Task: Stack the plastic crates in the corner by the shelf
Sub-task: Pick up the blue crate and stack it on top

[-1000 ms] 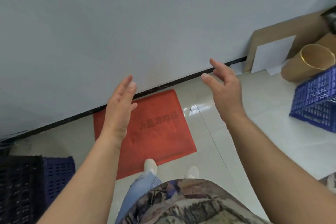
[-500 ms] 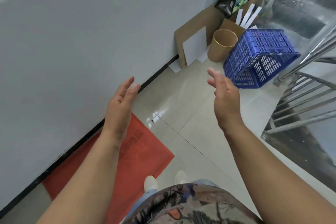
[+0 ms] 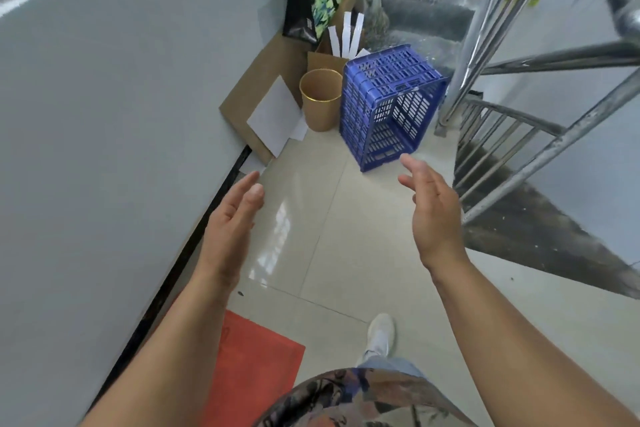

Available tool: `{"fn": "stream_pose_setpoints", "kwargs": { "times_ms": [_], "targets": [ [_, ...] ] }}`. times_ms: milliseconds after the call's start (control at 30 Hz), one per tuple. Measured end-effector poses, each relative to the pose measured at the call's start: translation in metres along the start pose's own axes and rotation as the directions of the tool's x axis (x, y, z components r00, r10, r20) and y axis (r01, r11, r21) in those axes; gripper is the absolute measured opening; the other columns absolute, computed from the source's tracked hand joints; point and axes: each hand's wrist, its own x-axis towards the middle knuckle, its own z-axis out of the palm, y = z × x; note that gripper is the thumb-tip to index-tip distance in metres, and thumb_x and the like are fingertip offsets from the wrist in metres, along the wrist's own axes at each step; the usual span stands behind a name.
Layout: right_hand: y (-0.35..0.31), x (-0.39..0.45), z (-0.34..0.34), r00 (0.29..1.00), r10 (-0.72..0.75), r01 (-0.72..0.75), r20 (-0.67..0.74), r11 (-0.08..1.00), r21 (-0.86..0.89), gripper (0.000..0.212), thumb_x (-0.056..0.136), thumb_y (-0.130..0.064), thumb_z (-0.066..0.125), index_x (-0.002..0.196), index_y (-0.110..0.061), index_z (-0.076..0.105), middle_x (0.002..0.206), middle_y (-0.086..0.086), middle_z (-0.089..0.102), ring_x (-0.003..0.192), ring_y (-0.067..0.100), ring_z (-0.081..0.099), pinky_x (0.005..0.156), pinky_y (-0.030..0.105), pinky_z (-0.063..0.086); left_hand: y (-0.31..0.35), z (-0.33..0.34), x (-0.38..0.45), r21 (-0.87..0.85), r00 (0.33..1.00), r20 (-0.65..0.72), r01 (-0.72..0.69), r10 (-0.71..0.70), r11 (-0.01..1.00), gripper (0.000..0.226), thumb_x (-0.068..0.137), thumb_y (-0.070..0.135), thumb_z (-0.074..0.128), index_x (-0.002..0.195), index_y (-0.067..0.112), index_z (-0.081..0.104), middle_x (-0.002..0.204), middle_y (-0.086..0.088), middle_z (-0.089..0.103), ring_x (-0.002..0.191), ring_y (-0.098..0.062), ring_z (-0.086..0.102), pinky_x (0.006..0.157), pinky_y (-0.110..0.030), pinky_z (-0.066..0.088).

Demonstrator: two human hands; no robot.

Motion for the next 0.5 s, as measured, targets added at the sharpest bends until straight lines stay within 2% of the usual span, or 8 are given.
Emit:
{"fn": "stream_pose_setpoints", "kwargs": {
  "times_ms": [33, 67, 133, 200, 367, 500],
  "targets": [
    [0.0, 0.015, -0.014, 1.0, 0.0, 0.001, -0.025, 1.0, 0.008, 0.041, 0.098, -0.042, 0.036, 0.127, -0.025, 0.061, 0.118, -0.014, 0.058, 0.116, 0.006, 0.055, 0.097, 0.015, 0.04, 0.007, 0.021, 0.01, 0.01, 0.999, 0.032, -0.006, 0.005, 1.0, 0.034, 0.089, 0.042, 0.052, 0.123, 0.039, 0.055, 0.128, 0.011, 0.058, 0.118, -0.005, 0.054, 0.104, -0.035, 0.041],
    [0.0, 0.03, -0.029, 0.999, 0.001, 0.0, -0.045, 1.0, 0.014, 0.043, 0.096, -0.044, 0.037, 0.126, -0.025, 0.061, 0.117, -0.015, 0.059, 0.117, 0.005, 0.054, 0.098, 0.015, 0.039, 0.014, 0.043, 0.02, 0.018, 0.998, 0.064, -0.011, 0.01, 1.0, 0.037, 0.087, 0.046, 0.052, 0.123, 0.039, 0.054, 0.131, 0.011, 0.057, 0.12, -0.006, 0.053, 0.105, -0.036, 0.04],
    [-0.001, 0.059, -0.057, 0.998, 0.02, -0.018, -0.067, 1.0, 0.025, 0.043, 0.096, -0.045, 0.038, 0.126, -0.025, 0.061, 0.118, -0.011, 0.061, 0.116, 0.003, 0.053, 0.087, -0.001, 0.034, 0.029, 0.086, 0.039, 0.028, 0.993, 0.114, -0.018, 0.015, 0.999, 0.048, 0.078, 0.055, 0.052, 0.124, 0.041, 0.052, 0.136, 0.009, 0.053, 0.124, -0.008, 0.05, 0.104, -0.034, 0.04],
    [-0.001, 0.087, -0.081, 0.997, 0.033, -0.031, -0.07, 0.999, 0.027, 0.039, 0.1, -0.039, 0.038, 0.128, -0.023, 0.06, 0.119, -0.01, 0.06, 0.112, 0.001, 0.054, 0.076, -0.008, 0.031, 0.041, 0.124, 0.056, 0.021, 0.99, 0.142, -0.02, 0.017, 1.0, 0.049, 0.077, 0.06, 0.057, 0.123, 0.043, 0.051, 0.137, 0.008, 0.052, 0.124, -0.01, 0.05, 0.101, -0.032, 0.041],
    [0.005, 0.15, -0.119, 0.995, 0.036, -0.03, -0.093, 0.998, 0.058, 0.038, 0.101, -0.035, 0.037, 0.128, -0.02, 0.059, 0.114, -0.012, 0.06, 0.105, -0.004, 0.057, 0.072, -0.006, 0.034, 0.057, 0.192, 0.086, 0.02, 0.987, 0.159, -0.017, 0.014, 1.0, 0.04, 0.074, 0.056, 0.053, 0.113, 0.05, 0.052, 0.131, 0.01, 0.055, 0.118, -0.01, 0.054, 0.097, -0.034, 0.044],
    [0.011, 0.184, -0.124, 0.995, 0.049, -0.041, -0.091, 0.996, 0.084, 0.036, 0.101, -0.038, 0.031, 0.124, -0.031, 0.057, 0.116, -0.013, 0.059, 0.105, 0.0, 0.059, 0.074, -0.004, 0.035, 0.065, 0.215, 0.109, 0.039, 0.988, 0.157, -0.016, 0.01, 0.999, 0.04, 0.073, 0.06, 0.053, 0.112, 0.053, 0.051, 0.132, 0.013, 0.054, 0.118, -0.008, 0.054, 0.098, -0.034, 0.044]
  ]
}}
